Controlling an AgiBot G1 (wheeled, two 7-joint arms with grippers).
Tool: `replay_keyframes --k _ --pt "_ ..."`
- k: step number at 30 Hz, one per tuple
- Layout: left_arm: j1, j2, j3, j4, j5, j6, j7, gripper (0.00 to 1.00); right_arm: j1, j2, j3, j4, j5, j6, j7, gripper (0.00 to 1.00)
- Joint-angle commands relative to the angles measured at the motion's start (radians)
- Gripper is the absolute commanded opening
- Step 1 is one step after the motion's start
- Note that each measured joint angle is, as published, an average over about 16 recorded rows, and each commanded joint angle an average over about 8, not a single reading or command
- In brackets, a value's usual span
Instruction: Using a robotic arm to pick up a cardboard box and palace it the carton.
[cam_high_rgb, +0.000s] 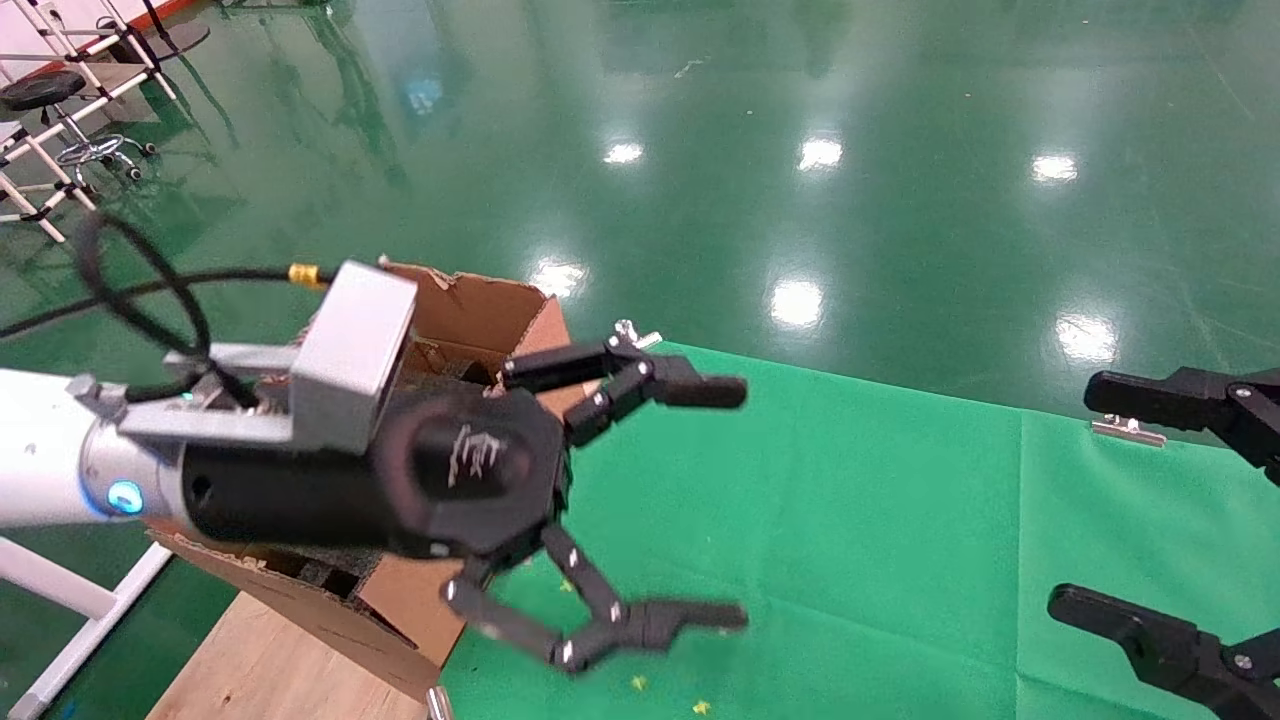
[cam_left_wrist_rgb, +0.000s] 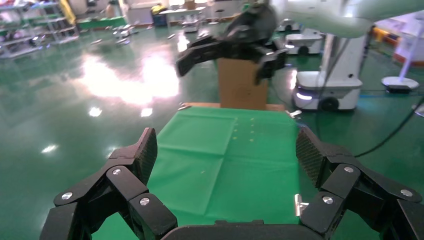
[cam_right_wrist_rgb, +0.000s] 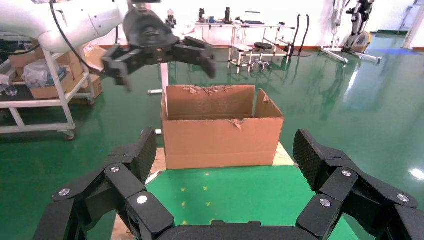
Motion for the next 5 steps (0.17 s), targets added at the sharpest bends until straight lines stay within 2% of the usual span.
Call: replay_keyframes --k 1,5 --pt "0.017 -0.001 -0.005 -0.030 -0.013 -0.001 0.015 1.00 0.000 0.000 0.000 0.000 0.000 0.000 0.000 1.00" --pt "0.024 -0.001 -0.007 -0.040 -0.018 -0.001 0.018 1.00 0.000 0.000 0.000 0.000 0.000 0.000 0.000 1.00"
